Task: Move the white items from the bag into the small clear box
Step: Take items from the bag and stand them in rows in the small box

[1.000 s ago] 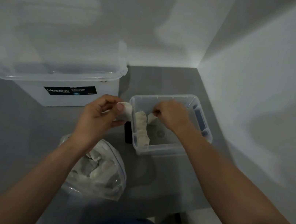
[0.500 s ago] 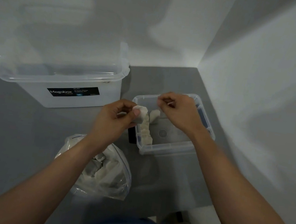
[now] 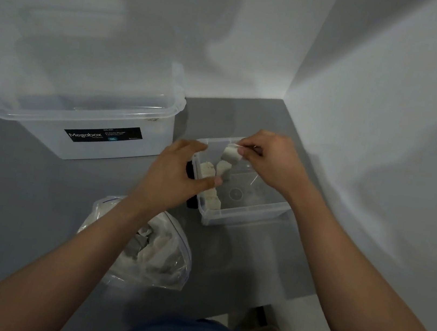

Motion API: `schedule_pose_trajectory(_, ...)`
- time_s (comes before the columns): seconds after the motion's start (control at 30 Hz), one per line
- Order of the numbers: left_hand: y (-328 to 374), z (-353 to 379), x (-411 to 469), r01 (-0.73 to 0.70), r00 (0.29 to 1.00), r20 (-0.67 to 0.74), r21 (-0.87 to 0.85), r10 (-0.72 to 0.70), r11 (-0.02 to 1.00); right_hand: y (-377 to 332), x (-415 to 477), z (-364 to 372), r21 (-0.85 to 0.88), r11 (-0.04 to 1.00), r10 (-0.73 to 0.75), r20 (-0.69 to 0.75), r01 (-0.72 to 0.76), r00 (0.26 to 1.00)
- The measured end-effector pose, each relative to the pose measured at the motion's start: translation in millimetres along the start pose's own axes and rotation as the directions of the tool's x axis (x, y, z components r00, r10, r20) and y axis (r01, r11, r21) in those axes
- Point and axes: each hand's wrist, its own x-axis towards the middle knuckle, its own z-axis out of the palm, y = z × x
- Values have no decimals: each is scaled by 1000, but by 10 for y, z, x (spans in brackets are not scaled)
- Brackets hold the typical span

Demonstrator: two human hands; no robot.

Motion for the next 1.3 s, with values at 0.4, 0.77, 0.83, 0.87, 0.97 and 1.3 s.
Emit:
schedule_pose_trajectory(0.4, -146, 16, -54, -52, 960, 277, 322, -41, 945, 238, 231, 507, -243, 967, 166, 394, -72, 904)
schedule_pose_trajectory(0.77, -144, -18, -39, -82, 953, 302, 352, -30, 933, 240, 273, 613, -309, 944, 202, 275, -113, 940)
schedule_pose_trajectory(0.83, -130, -38, -49, -88, 948, 316, 338, -25, 937, 203, 235, 551, -283, 950, 199, 223, -132, 954)
schedule_pose_trajectory(0.87, -112, -56, -64, -92, 948, 317, 320, -15, 943, 171, 193, 509, -259, 956, 190, 184, -139, 964)
schedule_pose_trajectory(0.97, -64, -167, -153, -121, 966, 250, 219, 64, 968, 7, -16, 380, -118, 977, 180, 25, -176, 983)
schedule_pose_trajectory(1.3, -801, -740, -869, -322, 932, -126, 136, 339, 937, -1390, -1019, 517, 396, 906, 230, -172, -146, 958)
